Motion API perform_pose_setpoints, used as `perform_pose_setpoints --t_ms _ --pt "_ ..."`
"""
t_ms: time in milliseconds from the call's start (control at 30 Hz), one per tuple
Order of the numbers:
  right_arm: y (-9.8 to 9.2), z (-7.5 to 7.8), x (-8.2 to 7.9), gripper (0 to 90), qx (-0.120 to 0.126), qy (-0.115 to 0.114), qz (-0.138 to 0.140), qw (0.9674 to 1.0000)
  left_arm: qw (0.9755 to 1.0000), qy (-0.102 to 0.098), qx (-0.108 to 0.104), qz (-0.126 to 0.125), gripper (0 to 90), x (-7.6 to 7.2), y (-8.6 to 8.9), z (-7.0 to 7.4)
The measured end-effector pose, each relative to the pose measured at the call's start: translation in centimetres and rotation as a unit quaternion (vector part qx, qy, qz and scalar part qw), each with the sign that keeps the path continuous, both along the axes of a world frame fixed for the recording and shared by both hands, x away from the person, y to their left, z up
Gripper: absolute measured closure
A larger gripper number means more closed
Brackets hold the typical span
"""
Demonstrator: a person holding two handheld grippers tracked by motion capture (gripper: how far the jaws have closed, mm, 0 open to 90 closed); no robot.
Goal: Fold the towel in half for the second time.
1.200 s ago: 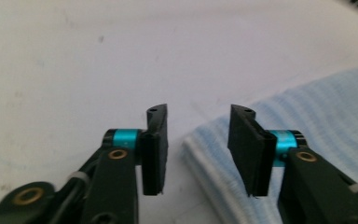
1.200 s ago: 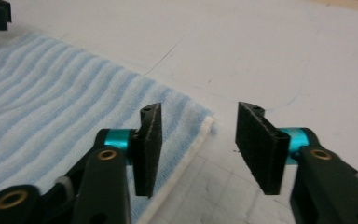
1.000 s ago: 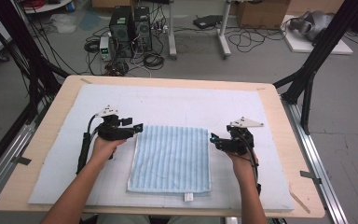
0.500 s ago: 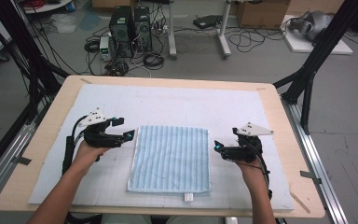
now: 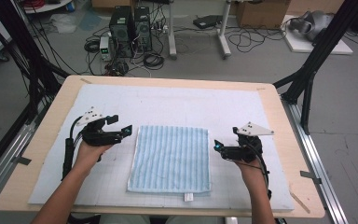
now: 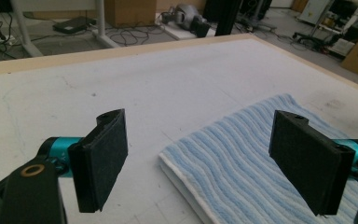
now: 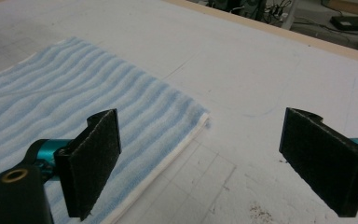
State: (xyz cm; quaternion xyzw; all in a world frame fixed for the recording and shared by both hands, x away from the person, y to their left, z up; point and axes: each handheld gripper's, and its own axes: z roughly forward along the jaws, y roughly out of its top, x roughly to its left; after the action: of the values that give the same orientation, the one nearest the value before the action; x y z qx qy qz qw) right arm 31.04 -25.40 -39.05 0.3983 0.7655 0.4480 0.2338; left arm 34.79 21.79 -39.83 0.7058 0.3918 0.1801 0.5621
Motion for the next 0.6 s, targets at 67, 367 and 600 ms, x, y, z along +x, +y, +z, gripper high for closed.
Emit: perform_pose_setpoints --t_ms 67,367,600 --pt "-0.1 0.0 0.1 11.8 0.004 -0.003 -0.002 1.0000 1.0000 0.003 0.001 0.004 19.8 0.1 0.2 0.0" --pt "0.1 0.1 0.0 11.8 0.008 -0.001 -0.001 1.0000 0.9999 0.002 0.007 0.011 19.8 0.3 0.1 1.0" --pt "0.3 0.5 0.0 11.8 0.009 -0.005 0.008 0.9999 0.9992 -0.003 0.025 0.031 19.6 1.7 -0.7 2.2"
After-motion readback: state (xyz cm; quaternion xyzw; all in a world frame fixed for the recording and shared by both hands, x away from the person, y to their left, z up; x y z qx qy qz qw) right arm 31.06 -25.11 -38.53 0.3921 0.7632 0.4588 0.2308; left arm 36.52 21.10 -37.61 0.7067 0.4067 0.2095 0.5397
